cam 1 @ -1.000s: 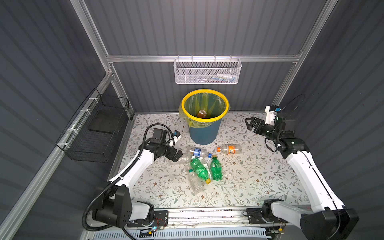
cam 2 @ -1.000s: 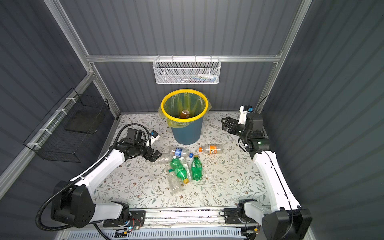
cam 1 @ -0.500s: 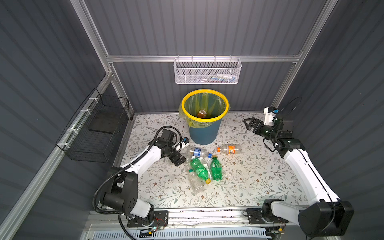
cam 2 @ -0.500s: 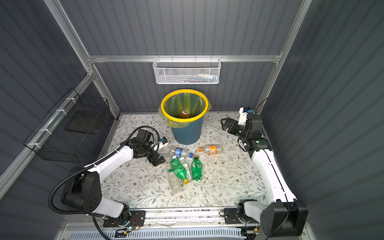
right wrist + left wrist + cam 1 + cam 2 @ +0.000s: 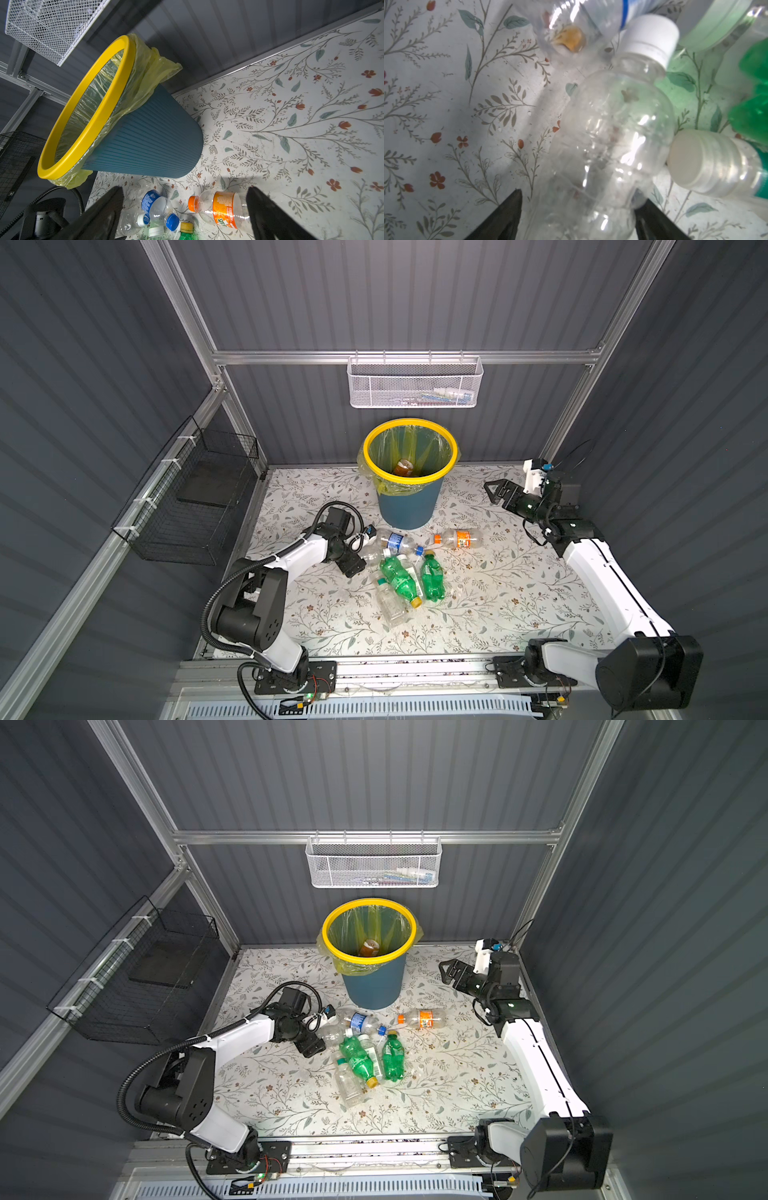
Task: Throw the plastic bottles in the bin
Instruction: 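Lower the left gripper onto a clear white-capped bottle and grasp it, then lift the clear bottle with the left gripper and release it into the bin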
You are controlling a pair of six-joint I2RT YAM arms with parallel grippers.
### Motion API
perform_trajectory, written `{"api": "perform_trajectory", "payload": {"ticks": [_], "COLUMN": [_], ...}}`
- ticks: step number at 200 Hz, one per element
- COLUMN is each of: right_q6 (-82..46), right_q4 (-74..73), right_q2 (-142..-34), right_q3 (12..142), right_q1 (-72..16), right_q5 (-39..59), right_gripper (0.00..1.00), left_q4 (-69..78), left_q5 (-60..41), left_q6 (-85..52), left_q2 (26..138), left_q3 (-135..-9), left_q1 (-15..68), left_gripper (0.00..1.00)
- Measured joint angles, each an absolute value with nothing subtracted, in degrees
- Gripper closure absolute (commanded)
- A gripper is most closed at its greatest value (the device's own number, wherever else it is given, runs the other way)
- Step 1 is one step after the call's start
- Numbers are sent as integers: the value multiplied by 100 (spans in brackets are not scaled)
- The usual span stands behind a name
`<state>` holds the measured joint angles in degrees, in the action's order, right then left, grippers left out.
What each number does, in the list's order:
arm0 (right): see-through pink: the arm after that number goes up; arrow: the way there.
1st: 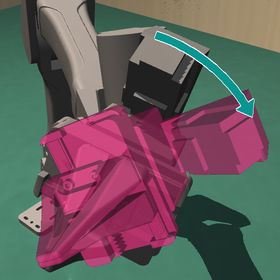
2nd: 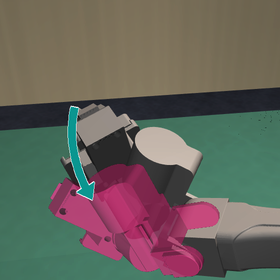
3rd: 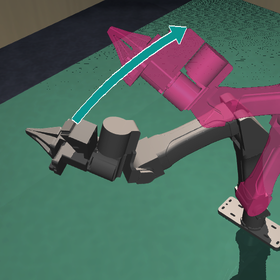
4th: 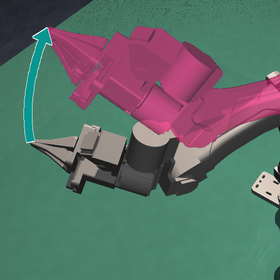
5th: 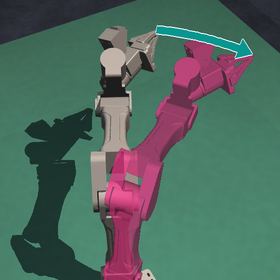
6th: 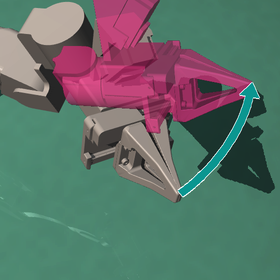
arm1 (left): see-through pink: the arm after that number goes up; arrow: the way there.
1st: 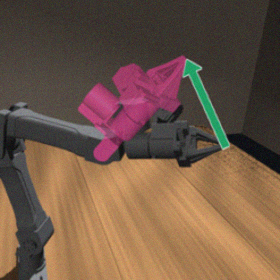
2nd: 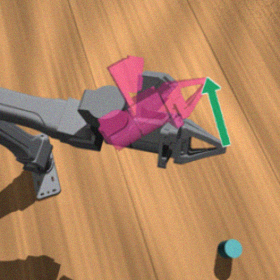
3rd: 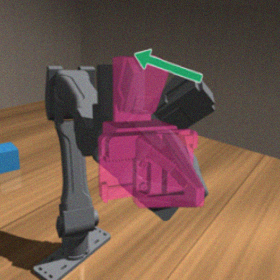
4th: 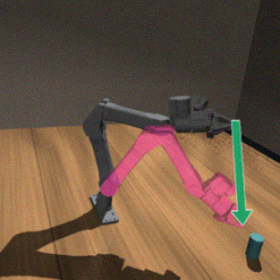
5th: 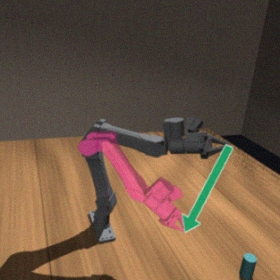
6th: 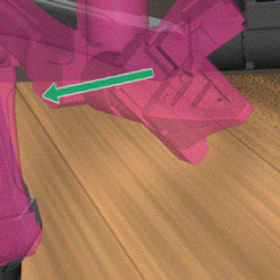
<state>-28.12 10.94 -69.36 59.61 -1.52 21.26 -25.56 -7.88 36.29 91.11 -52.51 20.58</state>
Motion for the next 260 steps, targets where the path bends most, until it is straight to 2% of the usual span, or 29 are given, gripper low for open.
{"api": "perform_trajectory", "payload": {"ticks": [101,136,168,213,240,260], "right_q6": [-2921,-2961,-3002,-3068,-3068,-3068], "right_q4": [976,952,917,888,884,882], "right_q2": [-6938,-6938,-6938,-6938,-6938,-6938], "right_q3": [5795,5763,5747,5719,5693,5690], "right_q1": [-106,-106,-106,-106,-106,-106], "right_q5": [2143,2150,2169,2185,2182,2180], "right_gripper": [8,8,8,8,9,9], "left_q4": [-2425,-2383,-2303,-2132,-2069,-2034], "left_q5": [-521,-513,-537,-532,-530,-532], "left_q6": [3706,3658,3647,3712,3730,3741], "left_q2": [8296,8206,8335,8954,9091,9078], "left_q3": [-4670,-4528,-4602,-4915,-4921,-4921], "left_q1": [2058,2060,2071,2134,2134,2134], "left_gripper": [35,19,18,28,42,49]}}
